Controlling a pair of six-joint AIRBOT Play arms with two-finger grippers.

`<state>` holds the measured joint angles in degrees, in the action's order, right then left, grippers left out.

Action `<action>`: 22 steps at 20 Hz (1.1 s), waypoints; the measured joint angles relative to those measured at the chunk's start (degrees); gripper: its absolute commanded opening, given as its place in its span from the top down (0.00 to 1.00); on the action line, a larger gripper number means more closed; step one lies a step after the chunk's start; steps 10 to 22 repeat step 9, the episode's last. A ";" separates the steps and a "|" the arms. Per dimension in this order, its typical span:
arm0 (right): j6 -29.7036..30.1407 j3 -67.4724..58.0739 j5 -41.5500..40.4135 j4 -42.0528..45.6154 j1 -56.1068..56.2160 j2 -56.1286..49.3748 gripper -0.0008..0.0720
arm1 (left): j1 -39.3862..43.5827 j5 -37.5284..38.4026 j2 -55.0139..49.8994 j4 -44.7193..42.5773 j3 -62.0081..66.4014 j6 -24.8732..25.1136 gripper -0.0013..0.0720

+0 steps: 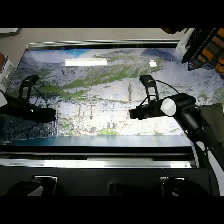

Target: Fold the clothes and pants, and hang the long-sleeved shirts on hangers.

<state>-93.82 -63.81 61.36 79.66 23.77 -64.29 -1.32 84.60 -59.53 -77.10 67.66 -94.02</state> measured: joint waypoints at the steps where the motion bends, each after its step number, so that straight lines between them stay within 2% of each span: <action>1: 0.09 0.02 -0.04 -0.04 0.48 0.00 0.95 | 0.00 0.15 0.13 0.02 -0.44 -0.11 0.95; 22: 0.68 0.00 -0.61 -0.28 1.57 0.02 0.95 | 0.00 0.35 0.46 0.13 -1.51 -0.68 0.95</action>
